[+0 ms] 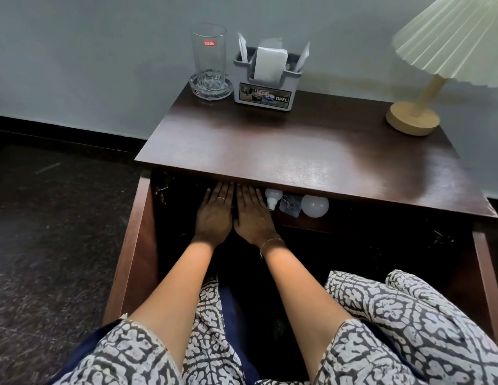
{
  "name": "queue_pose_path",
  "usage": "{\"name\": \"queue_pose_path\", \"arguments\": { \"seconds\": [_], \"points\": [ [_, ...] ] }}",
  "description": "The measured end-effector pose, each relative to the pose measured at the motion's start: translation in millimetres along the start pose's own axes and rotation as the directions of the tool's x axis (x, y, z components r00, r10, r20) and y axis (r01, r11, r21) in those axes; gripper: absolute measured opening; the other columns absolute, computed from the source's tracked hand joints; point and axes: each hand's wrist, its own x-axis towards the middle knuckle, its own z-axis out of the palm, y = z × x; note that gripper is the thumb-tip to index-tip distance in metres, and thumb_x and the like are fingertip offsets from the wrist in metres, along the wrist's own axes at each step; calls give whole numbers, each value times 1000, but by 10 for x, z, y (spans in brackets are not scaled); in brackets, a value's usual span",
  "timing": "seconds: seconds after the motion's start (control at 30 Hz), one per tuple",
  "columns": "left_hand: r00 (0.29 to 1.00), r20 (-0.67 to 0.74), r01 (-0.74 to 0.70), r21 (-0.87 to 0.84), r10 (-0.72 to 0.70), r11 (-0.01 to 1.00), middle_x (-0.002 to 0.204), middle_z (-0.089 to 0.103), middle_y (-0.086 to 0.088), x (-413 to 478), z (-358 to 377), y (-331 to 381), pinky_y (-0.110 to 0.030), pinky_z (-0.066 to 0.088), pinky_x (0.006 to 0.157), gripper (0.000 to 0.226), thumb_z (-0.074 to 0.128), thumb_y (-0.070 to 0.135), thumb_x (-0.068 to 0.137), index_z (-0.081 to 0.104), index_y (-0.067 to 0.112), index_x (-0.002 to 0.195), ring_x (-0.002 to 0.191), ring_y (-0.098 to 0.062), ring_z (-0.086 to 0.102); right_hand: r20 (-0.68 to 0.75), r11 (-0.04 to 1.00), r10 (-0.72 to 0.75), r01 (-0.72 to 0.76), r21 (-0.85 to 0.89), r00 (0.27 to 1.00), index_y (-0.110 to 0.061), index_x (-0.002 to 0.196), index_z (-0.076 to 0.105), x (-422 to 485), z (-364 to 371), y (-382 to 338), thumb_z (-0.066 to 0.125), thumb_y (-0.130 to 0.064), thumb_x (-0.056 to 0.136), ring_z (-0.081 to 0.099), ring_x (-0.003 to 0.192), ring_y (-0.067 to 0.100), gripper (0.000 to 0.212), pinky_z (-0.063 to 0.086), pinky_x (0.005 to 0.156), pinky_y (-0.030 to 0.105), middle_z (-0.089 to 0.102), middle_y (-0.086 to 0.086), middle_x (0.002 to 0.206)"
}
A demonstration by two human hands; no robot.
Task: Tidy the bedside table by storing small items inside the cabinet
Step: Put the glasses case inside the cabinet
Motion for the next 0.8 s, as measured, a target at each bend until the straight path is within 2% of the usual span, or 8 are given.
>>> {"name": "queue_pose_path", "arguments": {
  "seconds": [0.23, 0.33, 0.43, 0.5, 0.6, 0.7, 0.8],
  "points": [
    [999, -46, -7, 32, 8, 999, 141, 47, -18, 71, -42, 60, -40, 11, 118, 48, 40, 17, 93, 38, 1, 138, 135, -29, 38, -45, 998, -44, 46, 52, 998, -1, 147, 17, -8, 59, 79, 36, -18, 91, 19, 144, 26, 62, -2, 120, 35, 23, 16, 155],
    [999, -50, -12, 35, 13, 999, 124, 60, -22, 80, -41, 78, -45, 27, 113, 44, 50, 11, 85, 53, -3, 126, 120, -35, 54, -20, 993, -48, 50, 108, 999, 0, 146, 20, -12, 123, 93, 38, -18, 90, 24, 142, 29, 62, 0, 120, 36, 28, 18, 152],
    [999, -51, -2, 40, 4, 999, 99, 69, -21, 57, -61, 163, -46, 45, 98, 37, 49, 15, 76, 65, -2, 106, 96, -36, 65, 39, 988, -30, 24, 152, 999, -1, 143, 30, -47, 102, 148, 43, -18, 88, 34, 135, 32, 59, 11, 117, 39, 39, 17, 145],
    [998, -59, 4, 31, -2, 999, 89, 70, -20, 18, -99, 231, -47, 49, 91, 39, 42, 20, 74, 67, 0, 96, 87, -36, 67, 93, 983, -19, 2, 186, 995, -3, 141, 35, -94, 66, 161, 43, -19, 88, 38, 131, 32, 56, 18, 114, 39, 43, 15, 142],
    [999, -27, 31, 23, -30, 999, 85, 70, -20, -63, -166, 266, -48, 50, 89, 38, 40, 23, 75, 68, 2, 90, 84, -36, 67, 138, 972, 9, -41, 232, 990, -8, 130, 47, -167, -30, 157, 45, -19, 87, 49, 119, 31, 44, 29, 103, 39, 55, 13, 129],
    [999, -3, 32, 23, -32, 999, 80, 70, -20, -120, -311, 368, -46, 51, 87, 34, 39, 21, 77, 68, 3, 85, 80, -36, 67, 167, 965, 24, -66, 254, 986, -10, 123, 52, -264, -206, 181, 45, -19, 88, 53, 114, 31, 37, 33, 97, 38, 60, 12, 122],
    [996, -10, 94, -26, -94, 995, 85, 71, -21, -152, -538, 528, -48, 50, 90, 31, 43, 19, 83, 69, 2, 88, 84, -35, 68, 158, 956, 58, -100, 275, 986, -10, 122, 54, -386, -419, 187, 42, -19, 92, 53, 114, 31, 34, 34, 98, 38, 60, 13, 123]
  ]
}}
